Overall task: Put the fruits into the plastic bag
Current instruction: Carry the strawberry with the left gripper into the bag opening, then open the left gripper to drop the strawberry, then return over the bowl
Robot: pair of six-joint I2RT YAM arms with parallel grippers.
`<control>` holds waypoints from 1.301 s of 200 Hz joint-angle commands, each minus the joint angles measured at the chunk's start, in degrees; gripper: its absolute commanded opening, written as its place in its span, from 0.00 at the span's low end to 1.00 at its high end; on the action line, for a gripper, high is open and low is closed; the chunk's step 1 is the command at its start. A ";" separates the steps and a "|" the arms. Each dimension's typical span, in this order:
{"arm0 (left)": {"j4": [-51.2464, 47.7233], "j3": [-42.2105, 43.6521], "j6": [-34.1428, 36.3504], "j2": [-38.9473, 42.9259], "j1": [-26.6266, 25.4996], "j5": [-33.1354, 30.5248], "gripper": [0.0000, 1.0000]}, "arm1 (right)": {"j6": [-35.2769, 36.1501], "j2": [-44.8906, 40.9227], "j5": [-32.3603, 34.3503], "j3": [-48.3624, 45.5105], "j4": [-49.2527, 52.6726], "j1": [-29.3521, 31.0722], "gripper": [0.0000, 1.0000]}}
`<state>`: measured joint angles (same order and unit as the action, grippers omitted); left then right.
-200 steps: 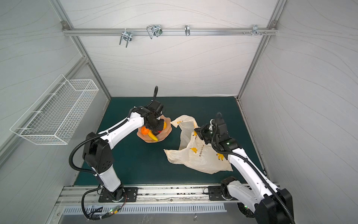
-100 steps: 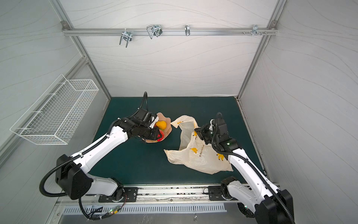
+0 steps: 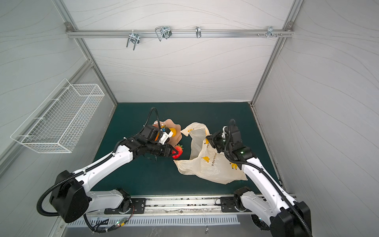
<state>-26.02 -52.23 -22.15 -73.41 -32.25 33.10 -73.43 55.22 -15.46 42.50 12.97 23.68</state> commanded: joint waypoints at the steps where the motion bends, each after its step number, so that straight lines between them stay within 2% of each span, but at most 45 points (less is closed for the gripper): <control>1: 5.19 -1.19 0.28 -1.34 -2.26 1.79 0.27 | 0.04 -1.49 0.53 0.98 1.60 -0.13 0.00; 60: 9.97 -3.52 -0.11 -7.74 -9.72 2.00 0.25 | -0.20 -1.52 0.92 1.12 1.51 0.32 0.00; 127: 8.89 -10.38 2.16 -17.95 -17.03 0.91 0.23 | -1.30 -1.53 1.54 0.82 0.42 1.01 0.00; 168: 8.36 -17.02 1.41 -25.80 -17.59 0.03 0.22 | -3.32 -2.24 2.19 -0.57 -1.66 1.88 0.00; 214: 5.68 -28.23 1.72 -35.58 -17.82 3.50 0.23 | -6.07 -3.55 3.62 -2.66 -4.67 2.20 0.00; 241: 5.50 -32.20 1.41 -39.37 -17.98 5.48 0.26 | -8.22 -3.96 4.14 -4.34 -8.07 2.06 0.00; 260: 5.56 -34.03 1.20 -40.74 -18.20 5.74 0.33 | -9.82 -4.11 4.30 -5.79 -11.06 2.07 0.00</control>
<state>-20.12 -82.48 -21.41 -112.29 -50.00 36.49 -79.18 52.23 -12.21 38.41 7.38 25.47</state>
